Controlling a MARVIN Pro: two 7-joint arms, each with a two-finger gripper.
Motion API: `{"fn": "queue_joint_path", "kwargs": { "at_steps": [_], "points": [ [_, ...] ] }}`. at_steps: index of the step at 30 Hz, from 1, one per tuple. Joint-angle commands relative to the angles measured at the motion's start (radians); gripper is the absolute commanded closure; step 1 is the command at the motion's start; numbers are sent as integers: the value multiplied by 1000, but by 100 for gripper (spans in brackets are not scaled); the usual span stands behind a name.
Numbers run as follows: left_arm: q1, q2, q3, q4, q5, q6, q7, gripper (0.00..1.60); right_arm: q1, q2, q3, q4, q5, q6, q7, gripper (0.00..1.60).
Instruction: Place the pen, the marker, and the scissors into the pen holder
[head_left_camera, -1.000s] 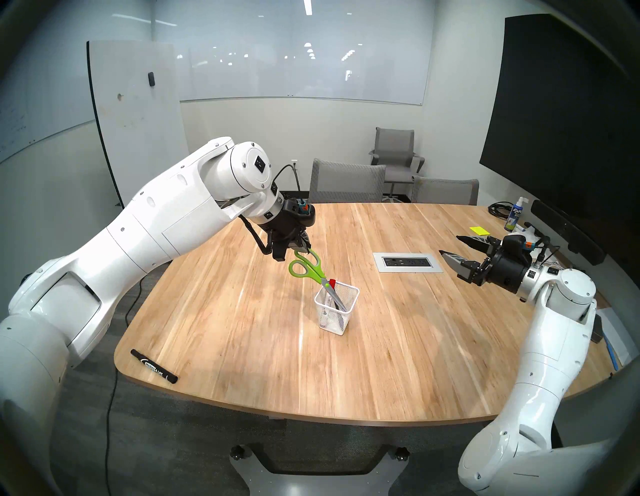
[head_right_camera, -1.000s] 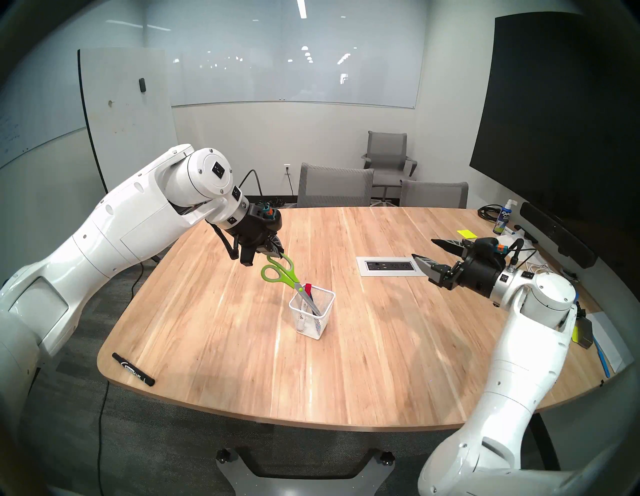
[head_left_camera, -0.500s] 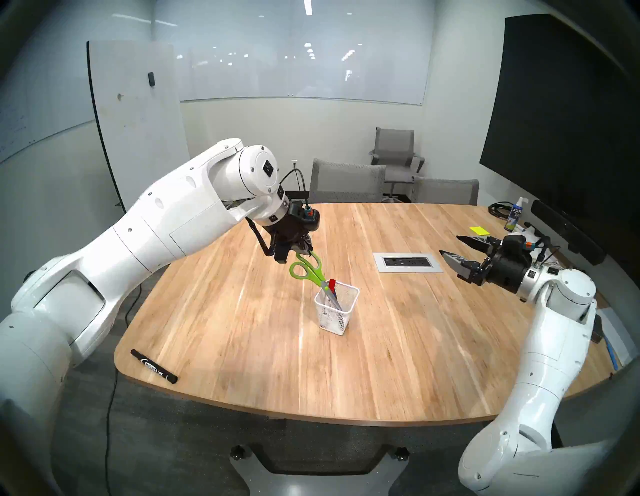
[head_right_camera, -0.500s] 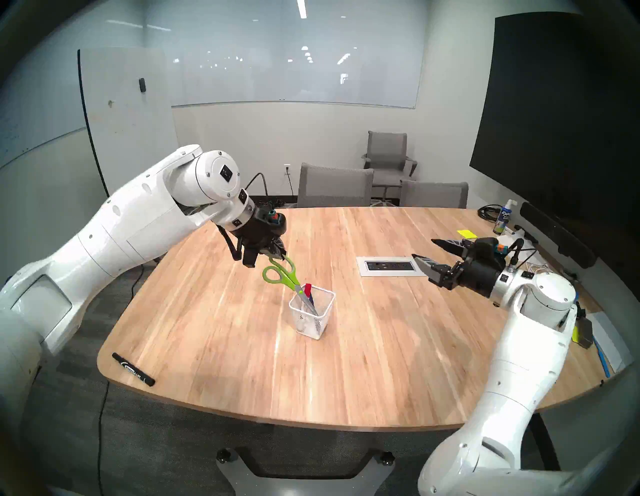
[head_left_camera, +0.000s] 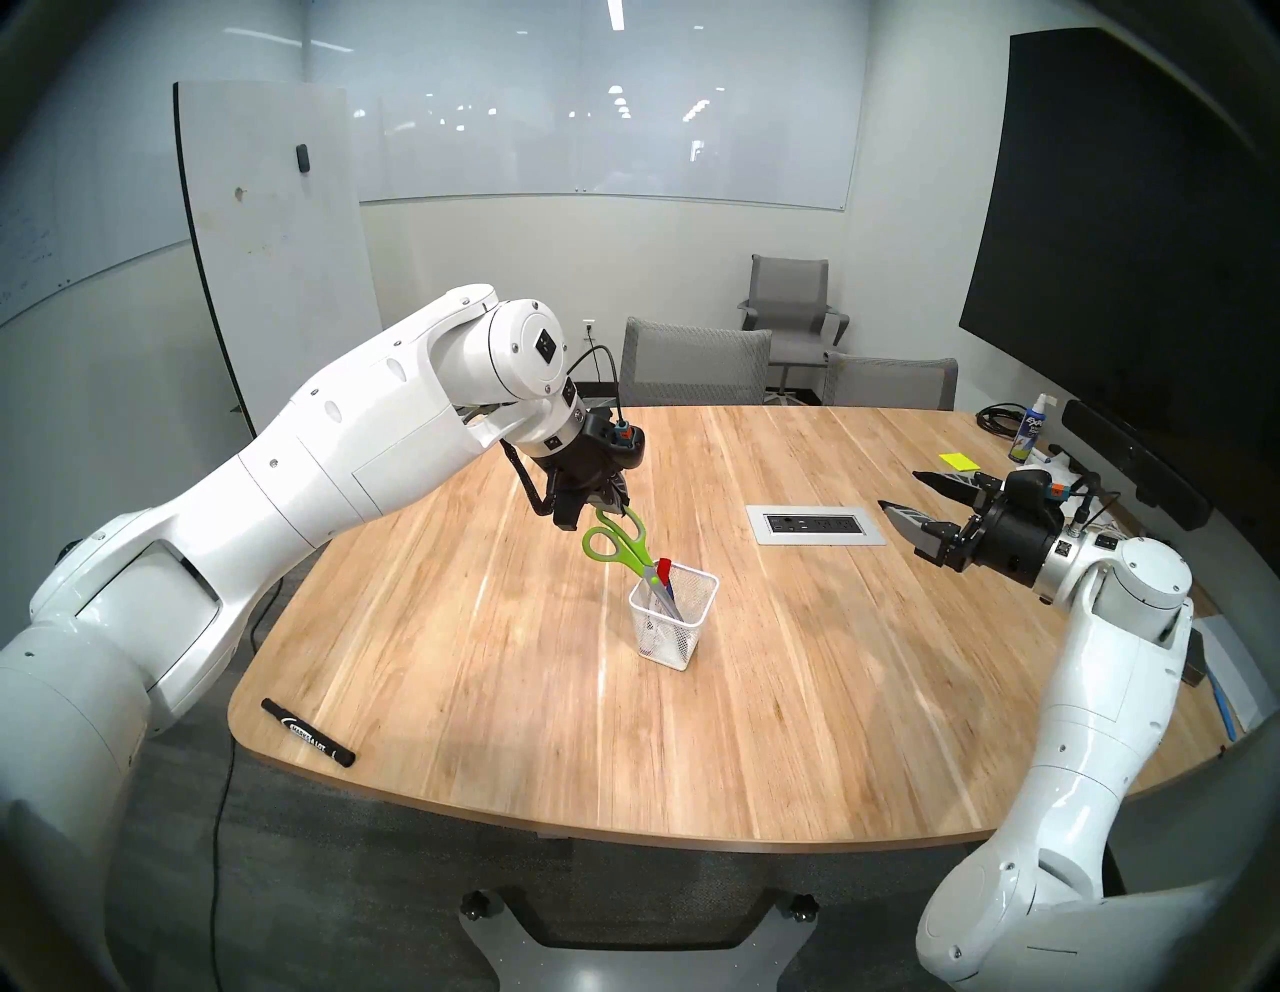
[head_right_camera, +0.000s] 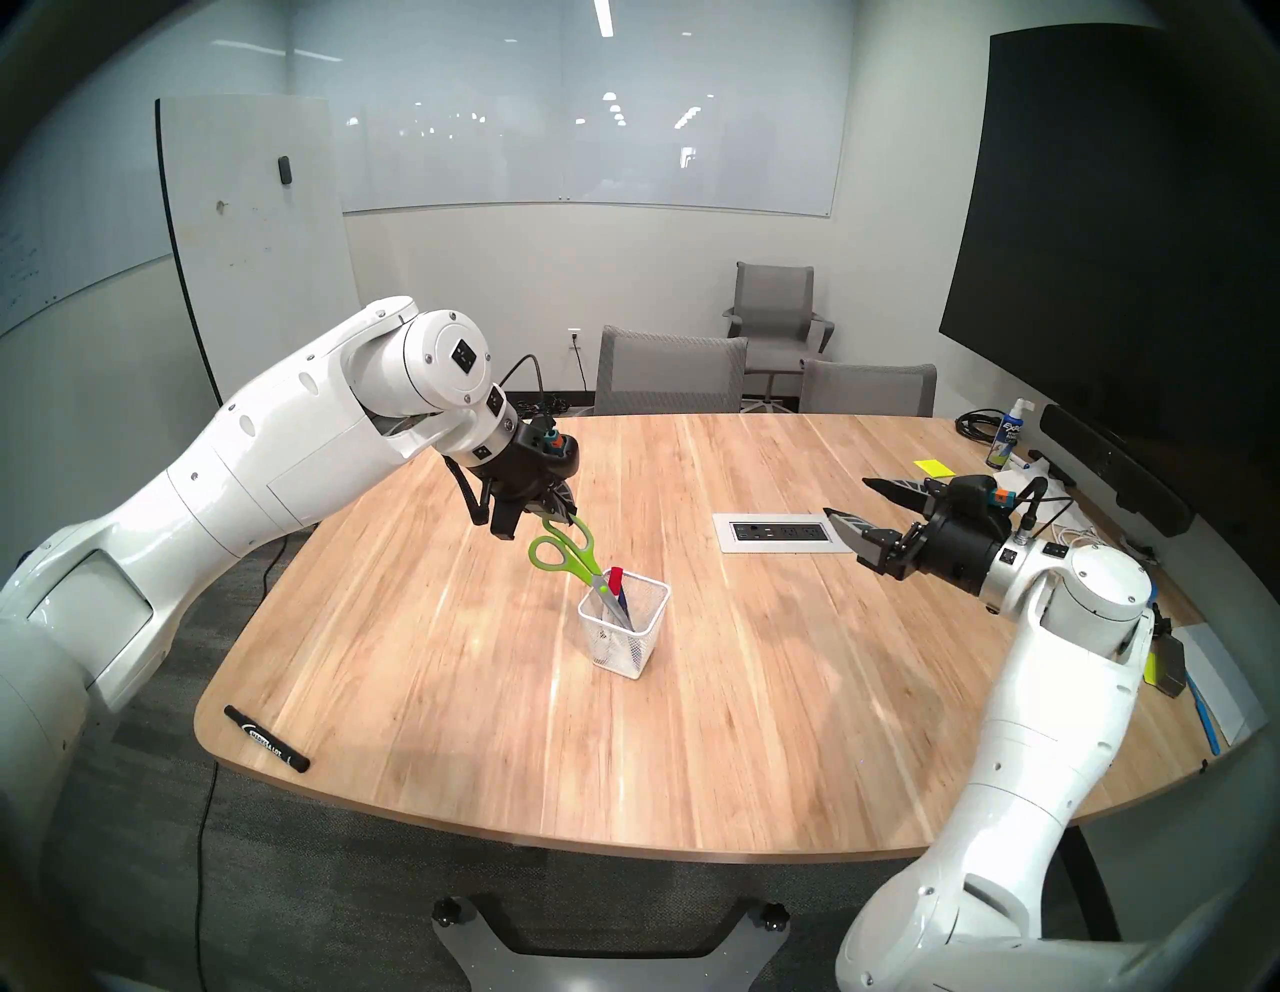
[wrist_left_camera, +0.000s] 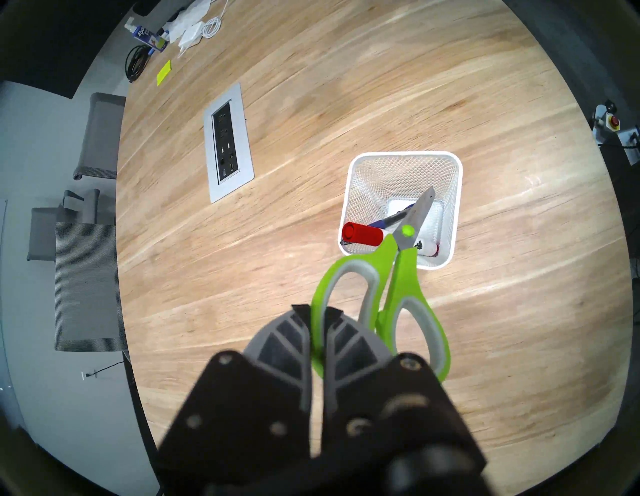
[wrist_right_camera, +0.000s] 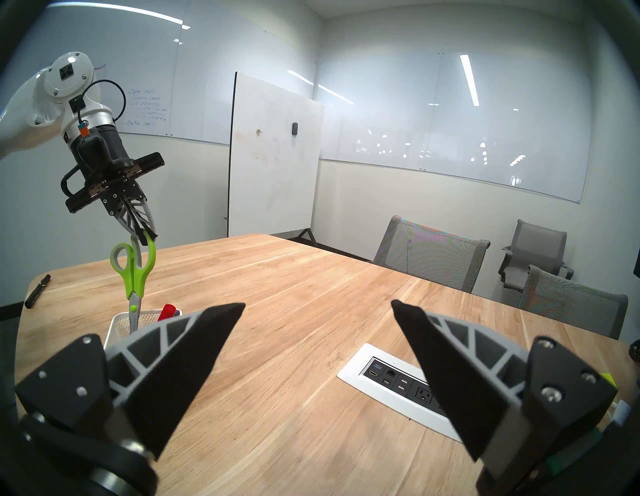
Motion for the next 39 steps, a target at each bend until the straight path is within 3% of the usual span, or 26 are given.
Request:
{"fn": "queue_joint_path", "kwargs": {
  "at_steps": [1, 21, 39],
  "points": [
    [-25, -24, 5, 17, 12, -27, 3, 160, 14, -2, -1, -15, 9, 1, 2, 0],
    [-31, -88, 18, 99, 30, -57, 13, 160, 14, -2, -1, -14, 9, 1, 2, 0],
    [-46, -126, 36, 120, 50, -75, -6, 160, 14, -2, -2, -14, 9, 1, 2, 0]
  ]
}}
